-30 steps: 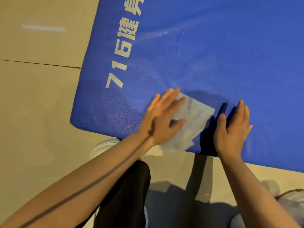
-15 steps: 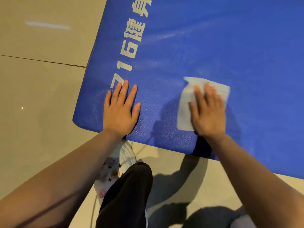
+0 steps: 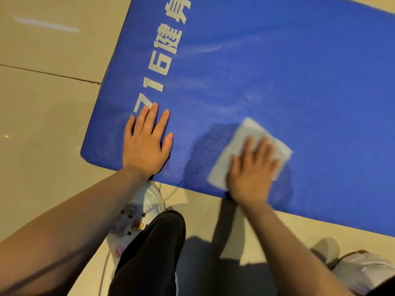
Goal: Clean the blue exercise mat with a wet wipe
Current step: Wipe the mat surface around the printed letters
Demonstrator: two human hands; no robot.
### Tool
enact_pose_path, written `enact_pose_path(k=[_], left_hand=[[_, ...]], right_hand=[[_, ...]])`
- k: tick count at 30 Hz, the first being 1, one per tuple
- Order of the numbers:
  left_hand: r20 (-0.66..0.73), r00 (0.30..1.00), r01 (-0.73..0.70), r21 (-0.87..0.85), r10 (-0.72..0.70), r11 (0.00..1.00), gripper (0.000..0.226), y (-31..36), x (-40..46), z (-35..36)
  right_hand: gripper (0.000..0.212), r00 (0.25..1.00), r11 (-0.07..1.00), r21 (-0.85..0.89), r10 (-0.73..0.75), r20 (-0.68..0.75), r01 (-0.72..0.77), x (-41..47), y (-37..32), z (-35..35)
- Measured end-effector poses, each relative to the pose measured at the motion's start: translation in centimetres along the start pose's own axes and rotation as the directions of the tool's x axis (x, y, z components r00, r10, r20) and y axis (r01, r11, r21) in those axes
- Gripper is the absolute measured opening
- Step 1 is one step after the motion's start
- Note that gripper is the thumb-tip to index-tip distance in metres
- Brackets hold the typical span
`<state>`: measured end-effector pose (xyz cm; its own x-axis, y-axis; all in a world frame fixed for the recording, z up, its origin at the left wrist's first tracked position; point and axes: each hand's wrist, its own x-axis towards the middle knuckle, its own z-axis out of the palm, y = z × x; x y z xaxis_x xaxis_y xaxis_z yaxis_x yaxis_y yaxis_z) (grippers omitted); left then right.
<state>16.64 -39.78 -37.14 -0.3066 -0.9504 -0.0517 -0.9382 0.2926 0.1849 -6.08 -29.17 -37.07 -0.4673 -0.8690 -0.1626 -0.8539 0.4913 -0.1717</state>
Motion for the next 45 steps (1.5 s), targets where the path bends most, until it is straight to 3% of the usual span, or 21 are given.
enact_pose_path(k=[4,7,9,13,17,21,23,27,30,32,34,38,45], left_hand=[[0.012,1.0,0.007,0.0,-0.007,1.0,0.064,0.0,-0.1,0.1],[0.004,1.0,0.006,-0.008,-0.006,1.0,0.065,0.0,-0.1,0.2],[-0.013,1.0,-0.002,-0.009,0.002,1.0,0.063,0.0,-0.2,0.2],[-0.033,0.999,-0.012,-0.009,0.012,1.0,0.06,-0.1,-0.2,0.2],[-0.027,1.0,-0.013,-0.021,0.012,1.0,0.061,-0.1,-0.2,0.2],[-0.024,1.0,-0.004,-0.031,0.003,1.0,0.062,0.0,-0.2,0.2],[-0.018,1.0,-0.008,-0.03,0.007,1.0,0.062,0.0,-0.1,0.2],[-0.011,1.0,-0.017,-0.082,0.016,0.996,0.063,-0.4,-0.1,0.1],[-0.012,0.987,-0.157,-0.139,0.157,0.978,0.071,-0.4,-1.3,-0.3],[-0.008,0.933,-0.359,-0.121,0.36,0.926,0.077,0.3,-2.4,-0.3],[0.027,0.881,-0.47,-0.077,0.473,0.88,0.088,1.1,-2.9,0.1],[0.057,0.889,-0.45,-0.068,0.454,0.89,0.096,1.6,-2.9,0.7],[0.052,0.909,-0.404,-0.127,0.413,0.906,0.082,1.7,-2.8,0.8]], right_hand=[[0.064,0.9,0.894,-0.109,-0.429,0.076,0.436,-2.2,-9.5,1.7],[0.062,0.812,0.811,-0.052,-0.578,0.086,0.583,0.2,-7.6,1.5],[0.061,0.847,0.847,-0.025,-0.53,0.047,0.531,1.9,-4.0,1.0],[0.068,0.994,0.992,-0.058,-0.113,0.008,0.114,4.5,5.1,-1.6],[0.076,0.959,0.958,-0.071,0.28,0.037,-0.277,5.3,11.3,-4.6],[0.076,0.932,0.932,-0.013,0.363,0.015,-0.363,5.5,9.8,-4.4],[0.076,0.951,0.951,0.002,0.309,0.023,-0.309,5.0,7.5,-3.7],[0.07,0.999,1.0,0.005,-0.023,0.043,0.023,2.2,2.5,-1.6],[0.066,0.985,0.986,-0.033,-0.161,0.056,0.163,0.5,0.5,-0.3],[0.066,0.98,0.98,-0.035,-0.193,0.041,0.195,0.3,0.3,0.0],[0.068,0.977,0.977,-0.019,-0.211,0.03,0.212,0.4,0.7,-0.1],[0.07,0.964,0.964,0.01,-0.265,0.016,0.265,0.6,1.4,-0.5],[0.068,0.965,0.966,-0.008,-0.259,0.051,0.259,0.5,1.4,-0.6]])
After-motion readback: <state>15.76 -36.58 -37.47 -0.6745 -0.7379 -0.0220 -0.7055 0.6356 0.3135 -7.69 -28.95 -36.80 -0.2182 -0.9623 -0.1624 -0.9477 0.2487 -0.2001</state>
